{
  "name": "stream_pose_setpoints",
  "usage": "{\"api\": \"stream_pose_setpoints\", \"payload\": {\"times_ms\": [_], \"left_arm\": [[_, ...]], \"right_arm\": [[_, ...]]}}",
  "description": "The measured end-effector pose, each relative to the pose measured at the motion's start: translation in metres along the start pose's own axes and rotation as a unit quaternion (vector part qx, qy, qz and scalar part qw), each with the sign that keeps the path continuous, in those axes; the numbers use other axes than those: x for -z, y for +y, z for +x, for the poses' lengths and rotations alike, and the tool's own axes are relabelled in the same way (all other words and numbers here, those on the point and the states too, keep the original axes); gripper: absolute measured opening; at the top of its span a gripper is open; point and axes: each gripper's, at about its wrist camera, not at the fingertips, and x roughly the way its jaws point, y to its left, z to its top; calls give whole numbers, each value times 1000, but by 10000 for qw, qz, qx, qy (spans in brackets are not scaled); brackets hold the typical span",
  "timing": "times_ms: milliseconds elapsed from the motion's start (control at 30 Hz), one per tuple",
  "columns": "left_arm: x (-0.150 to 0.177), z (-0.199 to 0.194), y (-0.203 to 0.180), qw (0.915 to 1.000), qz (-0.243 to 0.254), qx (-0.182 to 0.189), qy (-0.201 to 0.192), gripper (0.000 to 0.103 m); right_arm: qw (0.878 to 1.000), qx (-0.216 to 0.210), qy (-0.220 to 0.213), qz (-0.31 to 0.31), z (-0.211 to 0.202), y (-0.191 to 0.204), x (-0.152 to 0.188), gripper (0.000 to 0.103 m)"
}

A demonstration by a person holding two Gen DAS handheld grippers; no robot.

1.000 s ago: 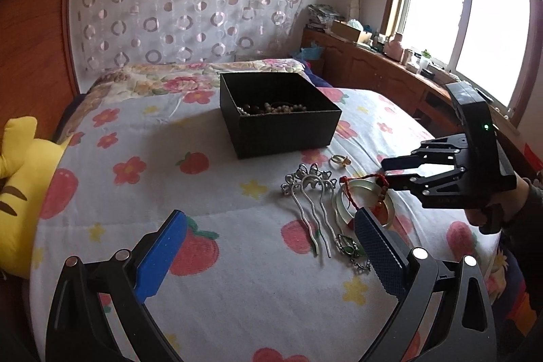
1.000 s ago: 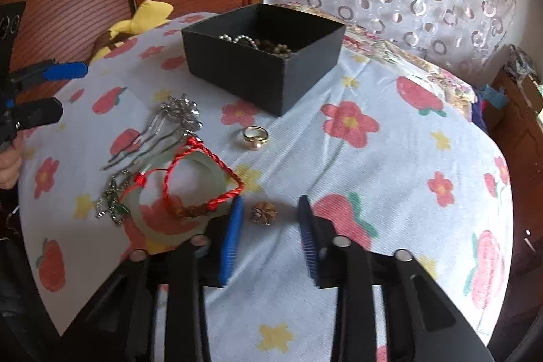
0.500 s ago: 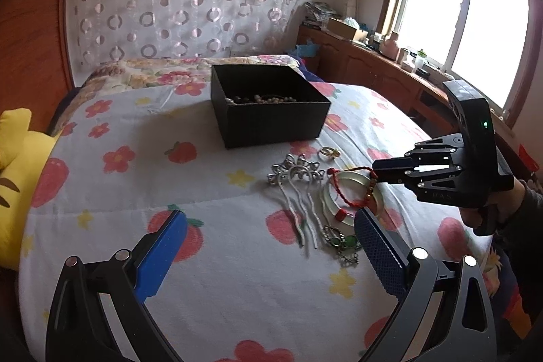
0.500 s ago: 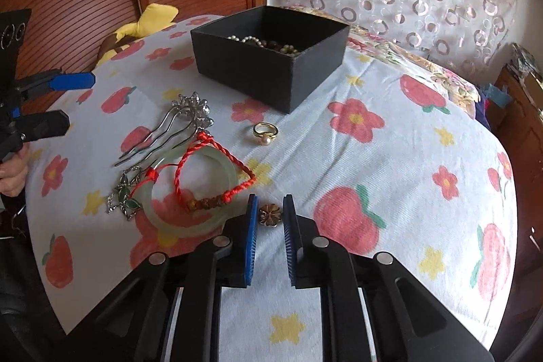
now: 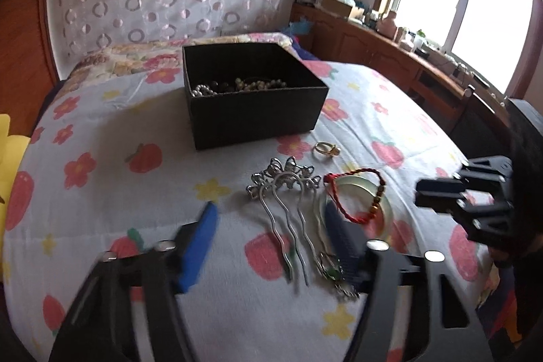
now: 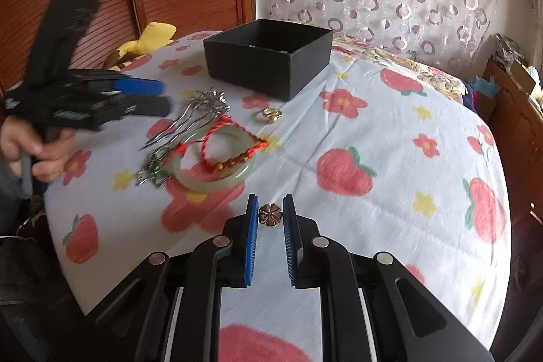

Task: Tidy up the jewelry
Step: 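Move the open left tool over the silver hairpins, then close the left tool on the silver hairpins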

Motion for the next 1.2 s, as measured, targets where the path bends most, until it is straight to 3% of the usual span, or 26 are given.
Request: {"api": "stream_pose_setpoints", "payload": {"times_ms": [67, 167, 400, 533, 700, 1033, 1133, 1200], "left_arm": [[-4, 9, 3, 9998, -71, -18, 162, 33], [-8, 19, 5, 9995, -127, 15, 298, 29], [-13, 29, 1, 9993, -63, -153, 336, 29], [-17, 36, -9, 9979, 221, -491, 368, 29], [-18, 41, -19, 9951, 514, -735, 411, 38], [-25, 46, -15, 9954, 712, -535, 338, 43], [-24, 45, -16, 9953, 802, -453, 297, 27], [-22, 43, -15, 9956, 780, -425, 284, 26]], "right_arm": [[10000, -17, -9, 19, 0, 2, 3, 16], [10000, -58, -16, 74, 1, 3, 8, 16], [9997, -103, -91, 213, 0, 0, 10, 16], [9996, -104, -108, 230, -1, 0, 11, 16], [9996, -108, -106, 233, -1, 0, 11, 16], [9996, -121, -96, 228, 0, 0, 11, 17], [9996, -122, -100, 229, -1, 0, 11, 17], [9996, -116, -100, 226, 0, 0, 11, 17]]}}
